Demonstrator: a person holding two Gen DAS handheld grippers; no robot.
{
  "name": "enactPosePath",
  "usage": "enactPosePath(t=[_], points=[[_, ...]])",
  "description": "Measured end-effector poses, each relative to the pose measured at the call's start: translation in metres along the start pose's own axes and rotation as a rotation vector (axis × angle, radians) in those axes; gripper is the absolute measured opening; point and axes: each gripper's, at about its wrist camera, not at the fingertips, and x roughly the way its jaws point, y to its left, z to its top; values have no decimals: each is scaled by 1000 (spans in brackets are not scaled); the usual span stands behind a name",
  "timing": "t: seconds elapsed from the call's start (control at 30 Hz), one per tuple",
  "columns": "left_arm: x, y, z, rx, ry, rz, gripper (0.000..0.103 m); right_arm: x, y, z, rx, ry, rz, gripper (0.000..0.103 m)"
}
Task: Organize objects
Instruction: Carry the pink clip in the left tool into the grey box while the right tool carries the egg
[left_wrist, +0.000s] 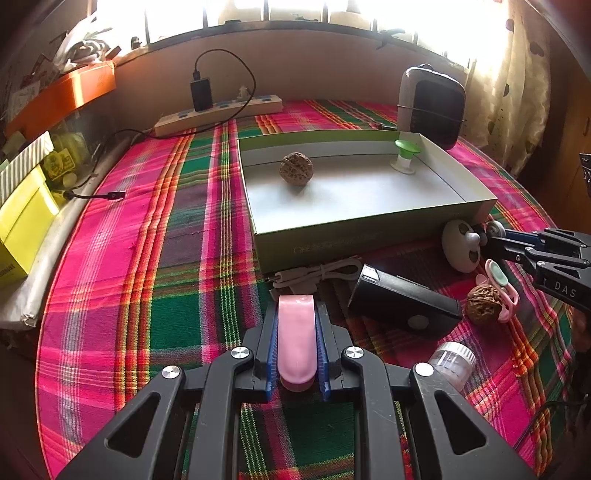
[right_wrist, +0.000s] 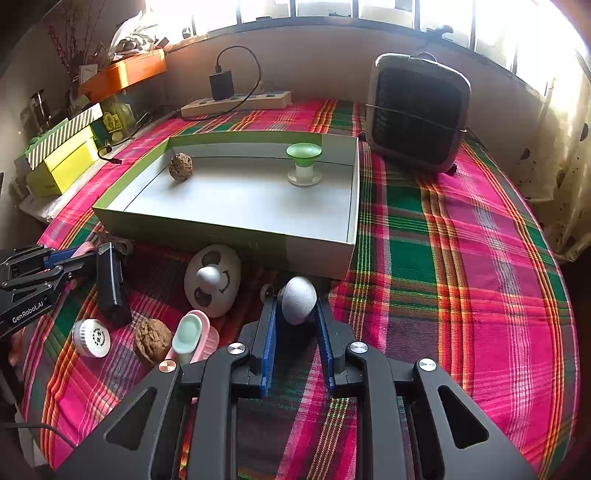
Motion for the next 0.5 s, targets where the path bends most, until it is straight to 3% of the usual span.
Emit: enactPosePath(t=[0.5], points=[[-16,1,7,-2,-30,-3,16,-13,0,1,5,-27,-8,21]])
